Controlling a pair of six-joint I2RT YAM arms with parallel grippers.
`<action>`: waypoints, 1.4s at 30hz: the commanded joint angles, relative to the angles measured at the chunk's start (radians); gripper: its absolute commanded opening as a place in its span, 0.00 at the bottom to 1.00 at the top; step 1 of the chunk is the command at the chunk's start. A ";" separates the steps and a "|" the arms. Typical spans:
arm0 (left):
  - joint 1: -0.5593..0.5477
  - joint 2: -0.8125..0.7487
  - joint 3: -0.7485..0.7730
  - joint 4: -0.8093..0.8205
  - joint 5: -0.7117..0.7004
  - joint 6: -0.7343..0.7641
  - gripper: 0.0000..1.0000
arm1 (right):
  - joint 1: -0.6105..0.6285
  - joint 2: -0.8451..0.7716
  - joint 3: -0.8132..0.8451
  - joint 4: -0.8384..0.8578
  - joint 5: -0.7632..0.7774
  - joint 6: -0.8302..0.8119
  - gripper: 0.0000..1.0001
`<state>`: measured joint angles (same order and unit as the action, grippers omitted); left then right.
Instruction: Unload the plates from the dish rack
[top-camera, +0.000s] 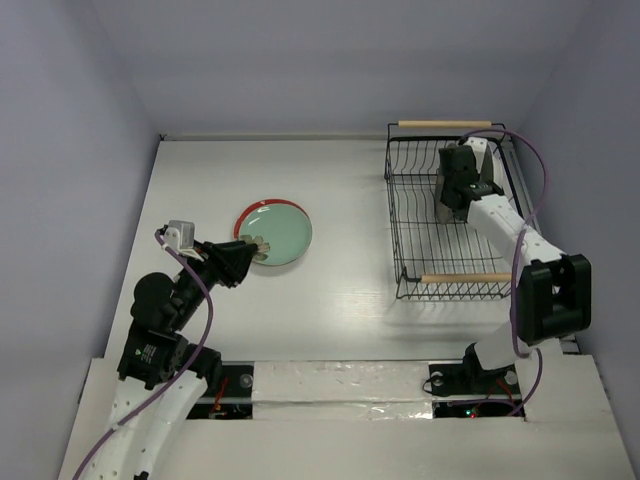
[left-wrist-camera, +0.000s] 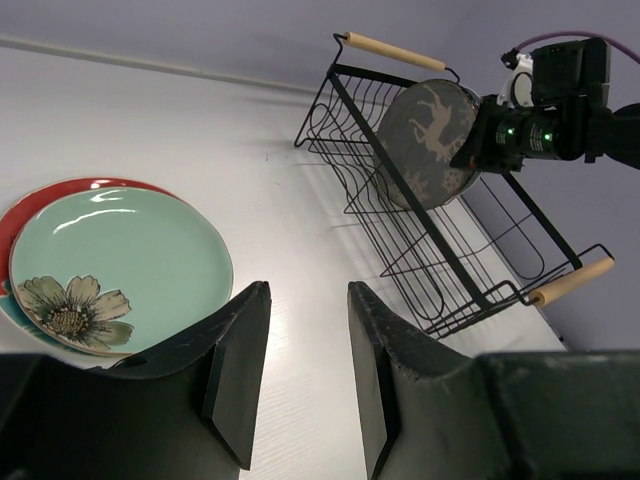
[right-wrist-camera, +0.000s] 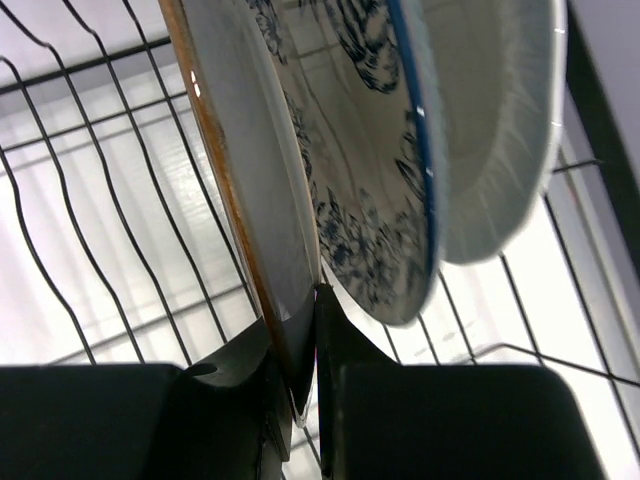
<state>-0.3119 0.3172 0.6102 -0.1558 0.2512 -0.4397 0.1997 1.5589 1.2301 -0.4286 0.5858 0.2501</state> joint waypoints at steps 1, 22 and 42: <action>0.007 0.005 0.005 0.042 0.013 -0.002 0.34 | 0.032 -0.109 0.077 0.041 0.084 -0.028 0.00; 0.007 -0.001 0.003 0.061 0.060 0.001 0.35 | 0.320 -0.337 -0.010 0.473 -0.647 0.326 0.00; 0.007 -0.010 0.006 0.052 0.043 0.004 0.36 | 0.547 0.316 0.014 0.964 -0.796 0.822 0.04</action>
<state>-0.3119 0.3164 0.6102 -0.1543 0.2878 -0.4393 0.7223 1.8965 1.2003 0.2611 -0.1932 0.9905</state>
